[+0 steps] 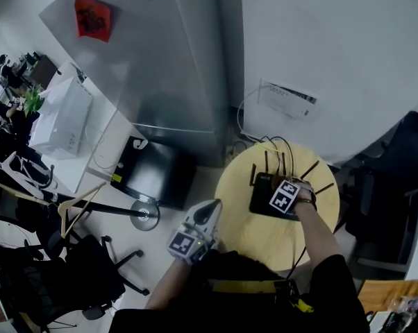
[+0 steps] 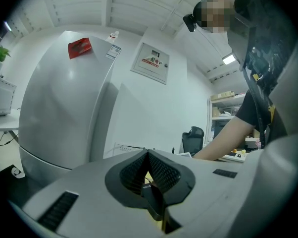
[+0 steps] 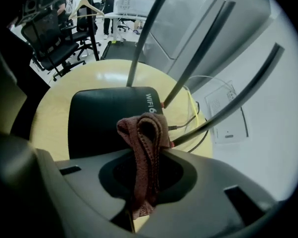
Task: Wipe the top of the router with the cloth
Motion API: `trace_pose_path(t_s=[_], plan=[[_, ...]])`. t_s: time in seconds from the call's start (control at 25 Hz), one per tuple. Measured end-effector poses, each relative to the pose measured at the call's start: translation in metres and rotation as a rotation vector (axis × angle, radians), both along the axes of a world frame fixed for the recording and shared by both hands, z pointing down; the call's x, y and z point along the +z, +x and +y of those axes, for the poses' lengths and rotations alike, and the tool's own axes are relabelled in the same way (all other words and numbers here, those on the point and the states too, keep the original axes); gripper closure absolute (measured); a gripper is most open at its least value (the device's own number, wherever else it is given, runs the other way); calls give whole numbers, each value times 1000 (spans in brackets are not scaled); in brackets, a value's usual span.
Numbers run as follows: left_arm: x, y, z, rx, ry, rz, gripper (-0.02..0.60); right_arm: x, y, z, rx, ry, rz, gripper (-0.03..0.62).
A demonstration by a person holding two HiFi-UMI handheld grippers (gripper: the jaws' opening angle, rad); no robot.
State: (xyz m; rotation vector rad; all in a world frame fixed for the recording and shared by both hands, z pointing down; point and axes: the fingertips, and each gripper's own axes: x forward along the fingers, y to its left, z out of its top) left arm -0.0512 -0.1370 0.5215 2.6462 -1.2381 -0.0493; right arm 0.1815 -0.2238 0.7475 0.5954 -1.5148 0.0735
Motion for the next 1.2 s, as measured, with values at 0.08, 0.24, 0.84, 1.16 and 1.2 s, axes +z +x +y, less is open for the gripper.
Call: trace_pose_path(t_s=[0.08, 0.24, 0.84, 1.16, 1.2], plan=[[-3, 7, -1, 22, 12, 2, 584, 0, -1, 8, 9, -27, -22, 533], [-6, 18, -2, 64, 22, 4, 584, 1, -4, 24, 26, -37, -56, 533], [1, 41, 7, 173, 21, 18, 584, 2, -19, 85, 18, -17, -81, 533], [-4, 64, 4, 268, 38, 10, 584, 2, -22, 112, 63, -59, -161, 533], [-5, 67, 4, 281, 40, 11, 584, 2, -23, 116, 64, -67, -163, 533]])
